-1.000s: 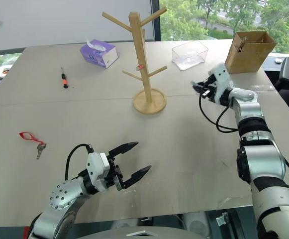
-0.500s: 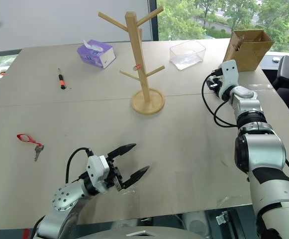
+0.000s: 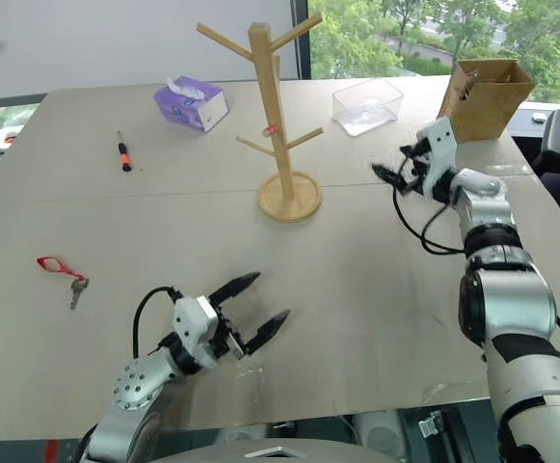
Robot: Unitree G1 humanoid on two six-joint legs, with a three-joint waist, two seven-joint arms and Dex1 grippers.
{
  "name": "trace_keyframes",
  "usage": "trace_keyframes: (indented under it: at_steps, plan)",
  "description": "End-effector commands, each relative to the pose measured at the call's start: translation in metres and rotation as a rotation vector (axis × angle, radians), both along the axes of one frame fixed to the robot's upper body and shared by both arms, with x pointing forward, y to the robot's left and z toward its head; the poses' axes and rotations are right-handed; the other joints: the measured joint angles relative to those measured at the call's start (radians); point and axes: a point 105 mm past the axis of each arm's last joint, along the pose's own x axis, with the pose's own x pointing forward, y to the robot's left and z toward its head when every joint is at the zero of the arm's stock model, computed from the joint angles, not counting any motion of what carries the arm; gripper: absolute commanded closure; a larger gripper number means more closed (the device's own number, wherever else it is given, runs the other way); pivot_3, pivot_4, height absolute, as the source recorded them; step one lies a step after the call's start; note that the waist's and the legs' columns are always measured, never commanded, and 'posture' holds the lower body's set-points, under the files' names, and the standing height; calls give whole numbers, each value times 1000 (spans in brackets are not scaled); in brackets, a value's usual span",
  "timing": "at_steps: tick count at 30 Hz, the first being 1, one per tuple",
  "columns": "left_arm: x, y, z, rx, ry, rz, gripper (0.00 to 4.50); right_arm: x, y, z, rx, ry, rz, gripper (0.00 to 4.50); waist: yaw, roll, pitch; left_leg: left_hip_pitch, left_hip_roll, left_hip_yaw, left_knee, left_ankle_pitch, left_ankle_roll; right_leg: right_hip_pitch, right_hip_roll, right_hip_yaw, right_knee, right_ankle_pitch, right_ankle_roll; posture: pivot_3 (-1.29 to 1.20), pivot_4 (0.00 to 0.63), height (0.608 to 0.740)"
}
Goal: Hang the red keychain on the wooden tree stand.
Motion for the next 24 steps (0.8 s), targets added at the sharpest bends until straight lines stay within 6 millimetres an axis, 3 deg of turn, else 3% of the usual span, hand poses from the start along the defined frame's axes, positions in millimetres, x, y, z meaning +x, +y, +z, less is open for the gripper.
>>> trace_keyframes:
  at_steps: [1,3,7,11,12,14,16,24]
  plan:
    - [26,29,19,-87,-6,289,77,-39,4,2,-43,-129,256,66,10,0,0,0,0,0,0,0,0,0,0,0,0,0,0,0,150,740]
    - [40,56,27,-149,14,525,77,-72,9,-16,-110,-149,402,66,15,0,0,0,0,-1,0,0,0,0,0,-1,0,0,0,0,150,740]
    - [48,100,42,-234,51,893,77,-126,22,-35,-202,-204,606,66,12,-1,0,0,0,-3,1,0,0,1,-1,-2,1,0,1,0,150,740]
    - [47,131,49,-259,105,1075,77,-158,29,-41,-225,-221,708,66,9,-1,0,1,0,-3,1,0,0,2,1,-1,1,0,1,0,150,740]
    - [43,148,46,-264,127,1162,77,-164,32,-42,-225,-223,732,66,13,-1,0,1,0,-3,1,0,-1,2,1,-1,1,0,1,0,150,740]
    - [31,177,41,-295,175,1335,77,-172,35,-46,-234,-228,768,66,12,-4,-1,1,0,-5,1,0,-1,2,2,-2,1,0,0,0,150,740]
    - [22,191,39,-335,211,1453,77,-171,37,-47,-235,-223,775,66,13,-4,-1,1,0,-5,1,1,-1,2,2,-2,0,0,0,0,150,740]
    - [22,196,55,-427,240,1655,77,-158,47,-44,-222,-239,778,66,39,-12,0,1,-2,-7,4,3,-5,4,1,-4,0,0,0,0,150,740]
